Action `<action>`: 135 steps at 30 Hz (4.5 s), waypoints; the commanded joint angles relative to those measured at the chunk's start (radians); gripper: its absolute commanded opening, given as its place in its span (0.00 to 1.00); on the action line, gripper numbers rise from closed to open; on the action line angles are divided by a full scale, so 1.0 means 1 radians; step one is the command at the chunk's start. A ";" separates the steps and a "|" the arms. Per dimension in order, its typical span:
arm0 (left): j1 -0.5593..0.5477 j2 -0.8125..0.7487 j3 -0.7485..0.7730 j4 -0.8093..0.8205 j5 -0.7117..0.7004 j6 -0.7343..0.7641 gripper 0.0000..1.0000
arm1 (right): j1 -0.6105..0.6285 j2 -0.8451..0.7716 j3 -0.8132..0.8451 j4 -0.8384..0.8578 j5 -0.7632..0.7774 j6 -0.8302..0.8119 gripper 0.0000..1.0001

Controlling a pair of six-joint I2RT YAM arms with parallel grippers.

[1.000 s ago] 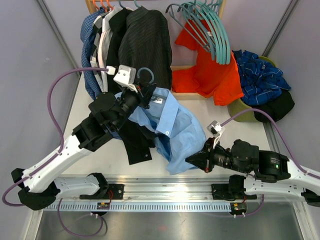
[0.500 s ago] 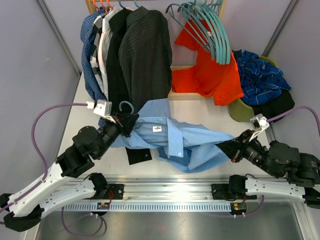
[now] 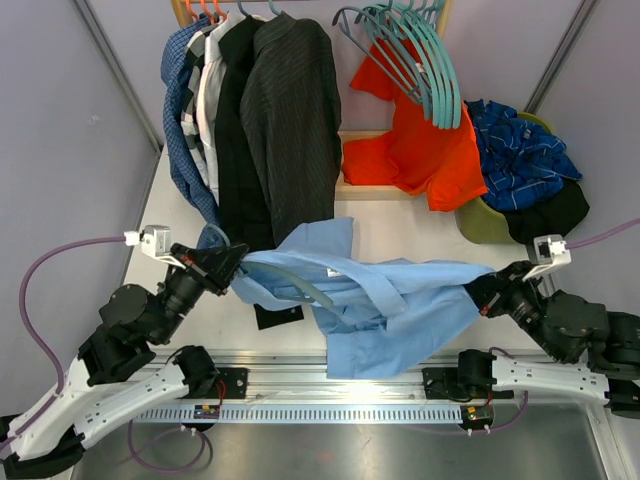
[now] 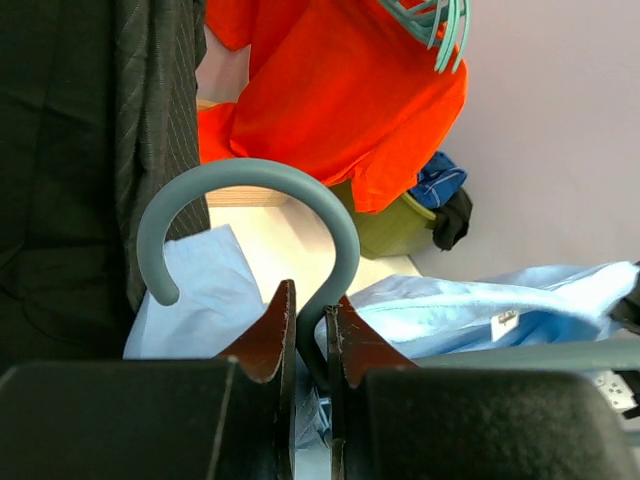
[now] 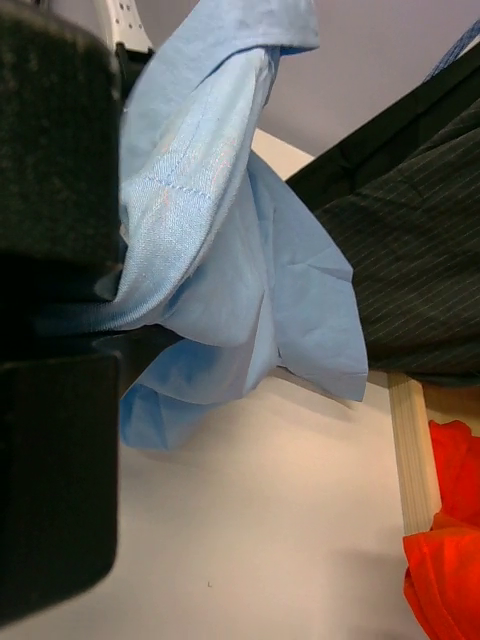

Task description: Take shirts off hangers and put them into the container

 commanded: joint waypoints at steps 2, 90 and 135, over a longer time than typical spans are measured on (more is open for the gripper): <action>0.031 -0.073 -0.047 -0.041 -0.154 0.043 0.00 | -0.013 0.085 -0.076 0.057 0.169 0.015 0.00; 0.029 0.273 0.112 -0.149 0.283 0.133 0.00 | -0.012 0.406 0.015 0.345 -0.452 -0.313 0.85; 0.029 0.174 0.174 -0.112 0.667 0.132 0.00 | -0.013 0.501 -0.125 0.571 -0.902 -0.350 0.00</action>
